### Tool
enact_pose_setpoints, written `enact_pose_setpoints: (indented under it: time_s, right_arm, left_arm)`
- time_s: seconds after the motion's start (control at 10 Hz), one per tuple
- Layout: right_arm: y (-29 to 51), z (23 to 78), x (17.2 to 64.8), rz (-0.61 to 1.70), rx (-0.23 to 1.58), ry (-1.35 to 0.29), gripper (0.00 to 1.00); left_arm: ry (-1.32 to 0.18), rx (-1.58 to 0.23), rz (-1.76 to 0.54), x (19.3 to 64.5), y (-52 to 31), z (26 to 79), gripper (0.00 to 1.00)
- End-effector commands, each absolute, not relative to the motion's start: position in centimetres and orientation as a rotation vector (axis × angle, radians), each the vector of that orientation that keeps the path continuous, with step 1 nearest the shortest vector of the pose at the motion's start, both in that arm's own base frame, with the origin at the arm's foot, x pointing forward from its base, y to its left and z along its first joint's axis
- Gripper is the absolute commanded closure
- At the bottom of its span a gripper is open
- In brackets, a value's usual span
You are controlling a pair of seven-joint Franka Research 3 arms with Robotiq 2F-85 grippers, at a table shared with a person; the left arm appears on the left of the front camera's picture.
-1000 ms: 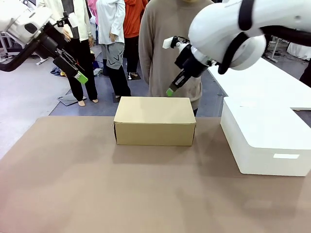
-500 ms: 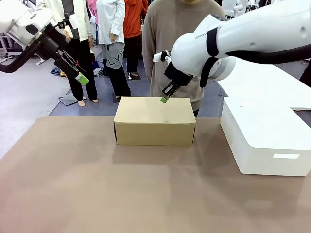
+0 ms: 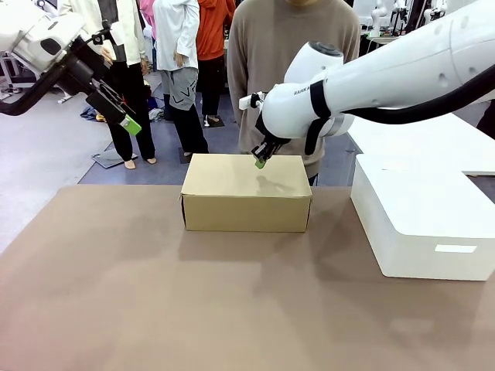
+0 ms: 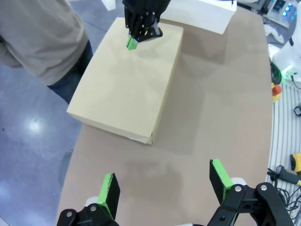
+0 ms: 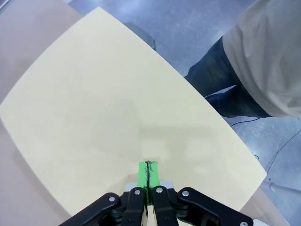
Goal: Pack the shoes into the box.
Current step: Press down on the lid of the Shoes Box.
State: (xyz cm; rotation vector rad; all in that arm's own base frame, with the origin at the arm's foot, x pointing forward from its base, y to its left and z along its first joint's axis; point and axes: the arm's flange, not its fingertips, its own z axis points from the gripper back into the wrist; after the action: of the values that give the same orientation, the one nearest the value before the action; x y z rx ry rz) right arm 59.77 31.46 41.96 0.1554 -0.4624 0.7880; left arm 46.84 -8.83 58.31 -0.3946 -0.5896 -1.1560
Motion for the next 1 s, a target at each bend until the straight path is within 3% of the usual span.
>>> enact_pose_setpoints:
  time_s: [0.0,0.4,0.9]
  right_arm:
    - [32.6,41.2,60.9,0.749,0.133,-0.458,1.00]
    - [32.7,40.3,61.0,0.751,0.139,-0.423,1.00]
    - [29.7,47.6,55.9,0.814,0.202,-0.426,1.00]
  left_arm:
    - [-0.591,-0.392,-1.161,47.0,-8.6,58.5,0.00]
    - [-0.591,-0.392,-1.161,47.0,-8.6,58.5,0.00]
    - [-0.591,-0.392,-1.161,47.0,-8.6,58.5,0.00]
